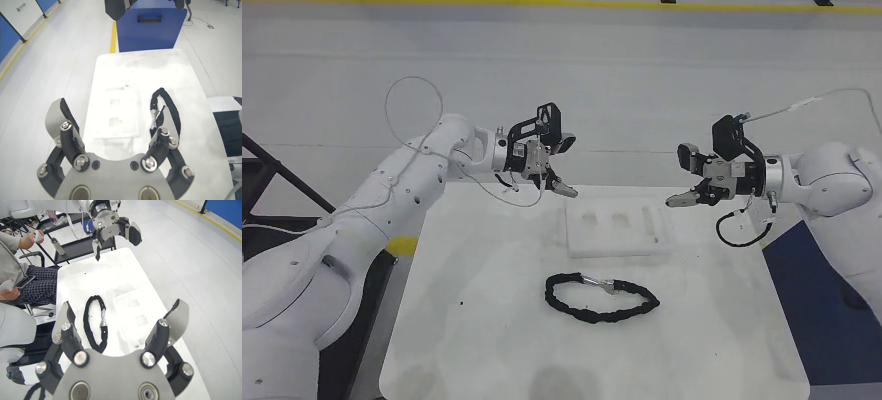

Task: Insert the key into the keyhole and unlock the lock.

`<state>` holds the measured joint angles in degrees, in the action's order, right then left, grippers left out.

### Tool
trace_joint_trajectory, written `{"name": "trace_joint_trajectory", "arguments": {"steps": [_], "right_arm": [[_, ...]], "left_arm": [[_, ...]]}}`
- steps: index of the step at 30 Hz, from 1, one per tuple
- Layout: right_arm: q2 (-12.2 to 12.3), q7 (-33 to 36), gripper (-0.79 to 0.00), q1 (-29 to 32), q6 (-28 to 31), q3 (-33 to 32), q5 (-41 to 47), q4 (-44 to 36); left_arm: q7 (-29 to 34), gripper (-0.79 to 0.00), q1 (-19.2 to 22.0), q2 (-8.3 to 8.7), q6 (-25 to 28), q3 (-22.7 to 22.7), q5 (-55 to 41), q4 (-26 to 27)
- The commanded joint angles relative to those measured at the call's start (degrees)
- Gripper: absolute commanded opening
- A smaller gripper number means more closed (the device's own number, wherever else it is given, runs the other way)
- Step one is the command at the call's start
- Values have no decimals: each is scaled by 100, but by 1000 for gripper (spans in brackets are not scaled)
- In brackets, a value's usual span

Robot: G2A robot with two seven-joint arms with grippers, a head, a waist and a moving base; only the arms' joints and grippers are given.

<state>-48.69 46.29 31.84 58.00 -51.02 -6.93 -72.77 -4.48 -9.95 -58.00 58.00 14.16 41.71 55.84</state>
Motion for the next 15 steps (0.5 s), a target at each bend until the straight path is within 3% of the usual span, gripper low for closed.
{"name": "trace_joint_trajectory", "arguments": {"steps": [1, 7, 15], "right_arm": [[-1, 0, 0, -269, 0, 111, -9, 79], [16, -1, 0, -680, 0, 322, -56, 228], [16, -1, -1, -680, 0, 321, -56, 228]], "left_arm": [[-348, 0, 101, 78, 0, -66, 77, -93], [-1273, 0, 213, 252, 0, -250, 341, -258], [-1273, -1, 213, 252, 0, -250, 341, -258]]}}
